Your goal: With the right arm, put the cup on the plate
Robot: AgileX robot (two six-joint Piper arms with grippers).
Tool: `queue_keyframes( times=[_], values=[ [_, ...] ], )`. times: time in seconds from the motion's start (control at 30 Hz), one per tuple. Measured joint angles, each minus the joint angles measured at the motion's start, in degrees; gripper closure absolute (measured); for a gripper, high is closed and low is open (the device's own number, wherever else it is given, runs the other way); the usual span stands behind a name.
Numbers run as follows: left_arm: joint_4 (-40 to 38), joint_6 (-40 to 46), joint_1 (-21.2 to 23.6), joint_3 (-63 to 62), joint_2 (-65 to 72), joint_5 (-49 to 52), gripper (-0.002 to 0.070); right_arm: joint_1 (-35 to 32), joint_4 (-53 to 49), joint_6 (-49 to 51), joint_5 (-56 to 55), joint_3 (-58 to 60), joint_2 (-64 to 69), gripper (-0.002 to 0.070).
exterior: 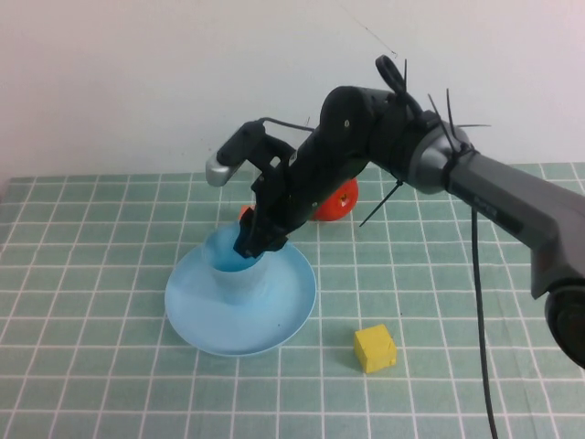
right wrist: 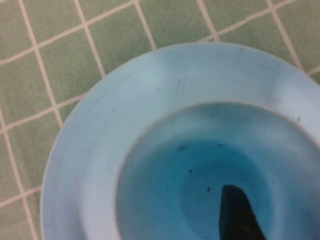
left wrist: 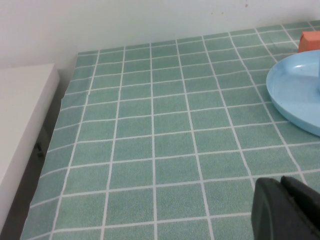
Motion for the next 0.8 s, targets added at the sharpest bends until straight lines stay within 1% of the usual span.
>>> queue_keyframes(
  times=[0.2,0.33,0.4,0.47,0.57,0.6,0.7,0.8],
  values=[
    [0.00,0.00,0.00,0.00,0.00,0.00,0.0678,-0.46,-3.72,-0.01,0.40,0.00,-8.41,0.0358],
    [0.00,0.00,0.00,0.00,0.00,0.00,0.0678,-1.03,-9.53,-0.11,4.61,0.00,-16.70,0.0370],
    [0.00,0.00,0.00,0.00,0.00,0.00,0.0678,-1.15,-13.85,-0.11,10.12,0.00,-20.57,0.0411],
    [0.00,0.00,0.00,0.00,0.00,0.00,0.0678,-1.15,-19.74,1.22,14.78,-0.03,-24.58,0.0482],
    [0.00,0.00,0.00,0.00,0.00,0.00,0.0678,-1.38,-29.57,9.34,16.32,2.68,-30.66,0.0603],
    [0.00,0.00,0.00,0.00,0.00,0.00,0.0678,-1.38,-32.43,11.07,16.52,4.69,-33.15,0.0629],
    [0.00,0.00,0.00,0.00,0.00,0.00,0.0678,-1.72,-37.63,16.12,16.52,12.44,-41.21,0.0664],
    [0.00,0.00,0.00,0.00,0.00,0.00,0.0678,-1.76,-39.32,18.45,16.52,21.82,-49.44,0.0673]
  ],
)
